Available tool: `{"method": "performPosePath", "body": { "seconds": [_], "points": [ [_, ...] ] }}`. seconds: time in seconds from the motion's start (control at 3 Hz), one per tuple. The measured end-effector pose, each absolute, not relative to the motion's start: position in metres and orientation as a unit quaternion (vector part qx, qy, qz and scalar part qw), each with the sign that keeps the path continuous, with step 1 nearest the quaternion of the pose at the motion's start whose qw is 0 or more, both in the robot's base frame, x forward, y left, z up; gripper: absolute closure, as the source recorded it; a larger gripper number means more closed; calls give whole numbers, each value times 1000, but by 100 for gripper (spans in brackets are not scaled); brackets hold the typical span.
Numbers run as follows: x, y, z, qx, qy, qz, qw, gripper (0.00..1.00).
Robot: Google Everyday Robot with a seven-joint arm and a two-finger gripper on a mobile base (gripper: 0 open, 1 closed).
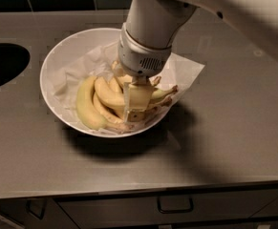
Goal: Pick banana from white bowl
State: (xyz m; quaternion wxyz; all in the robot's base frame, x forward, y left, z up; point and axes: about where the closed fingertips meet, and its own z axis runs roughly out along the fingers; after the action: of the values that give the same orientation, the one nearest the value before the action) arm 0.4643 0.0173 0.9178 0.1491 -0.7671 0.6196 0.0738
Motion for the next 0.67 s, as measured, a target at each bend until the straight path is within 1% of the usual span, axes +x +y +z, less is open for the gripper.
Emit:
{"method": "performPosePath", "body": {
  "seconds": [0.67],
  "points": [
    [470,10,925,-756,638,31,141,36]
  ]
}}
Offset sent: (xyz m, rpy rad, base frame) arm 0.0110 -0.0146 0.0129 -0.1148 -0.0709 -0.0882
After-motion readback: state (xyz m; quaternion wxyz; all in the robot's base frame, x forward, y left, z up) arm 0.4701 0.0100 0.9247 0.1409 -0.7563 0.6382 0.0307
